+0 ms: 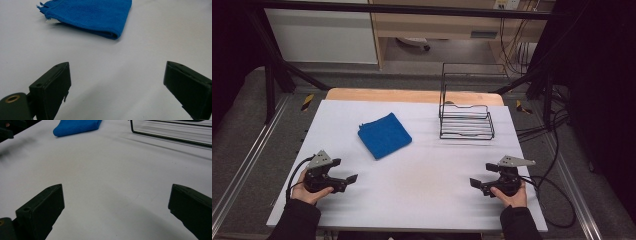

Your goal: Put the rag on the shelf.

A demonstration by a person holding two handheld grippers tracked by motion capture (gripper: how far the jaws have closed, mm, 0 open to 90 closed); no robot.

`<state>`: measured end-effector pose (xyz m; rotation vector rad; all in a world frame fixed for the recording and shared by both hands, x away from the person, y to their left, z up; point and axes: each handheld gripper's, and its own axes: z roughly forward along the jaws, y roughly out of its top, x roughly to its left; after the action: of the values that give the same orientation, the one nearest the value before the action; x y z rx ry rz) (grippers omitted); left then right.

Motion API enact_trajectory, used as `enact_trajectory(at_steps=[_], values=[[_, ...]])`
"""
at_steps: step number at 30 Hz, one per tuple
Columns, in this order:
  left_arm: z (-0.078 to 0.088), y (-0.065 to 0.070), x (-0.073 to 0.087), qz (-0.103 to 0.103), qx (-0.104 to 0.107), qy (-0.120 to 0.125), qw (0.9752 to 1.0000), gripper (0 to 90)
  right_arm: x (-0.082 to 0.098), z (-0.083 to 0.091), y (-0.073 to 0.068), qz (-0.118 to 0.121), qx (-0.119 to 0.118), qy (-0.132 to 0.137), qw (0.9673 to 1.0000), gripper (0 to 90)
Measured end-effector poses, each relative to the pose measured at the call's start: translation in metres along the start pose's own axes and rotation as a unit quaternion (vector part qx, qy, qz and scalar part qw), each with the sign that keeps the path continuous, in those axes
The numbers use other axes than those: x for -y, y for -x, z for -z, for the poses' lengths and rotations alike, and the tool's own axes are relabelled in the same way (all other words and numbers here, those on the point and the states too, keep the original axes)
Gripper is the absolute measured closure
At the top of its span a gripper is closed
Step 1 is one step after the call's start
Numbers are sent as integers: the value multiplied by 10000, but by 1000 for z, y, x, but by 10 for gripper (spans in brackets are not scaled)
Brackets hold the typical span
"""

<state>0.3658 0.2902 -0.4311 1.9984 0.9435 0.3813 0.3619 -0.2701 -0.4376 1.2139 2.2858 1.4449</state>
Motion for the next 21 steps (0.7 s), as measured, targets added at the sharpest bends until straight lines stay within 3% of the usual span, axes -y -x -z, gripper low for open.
enact_trajectory(at_steps=[21], values=[[2, 6, -11, 61, -195, -13, 9998, 101, -1, -1, -1, 24, 18, 37, 10000, 9]])
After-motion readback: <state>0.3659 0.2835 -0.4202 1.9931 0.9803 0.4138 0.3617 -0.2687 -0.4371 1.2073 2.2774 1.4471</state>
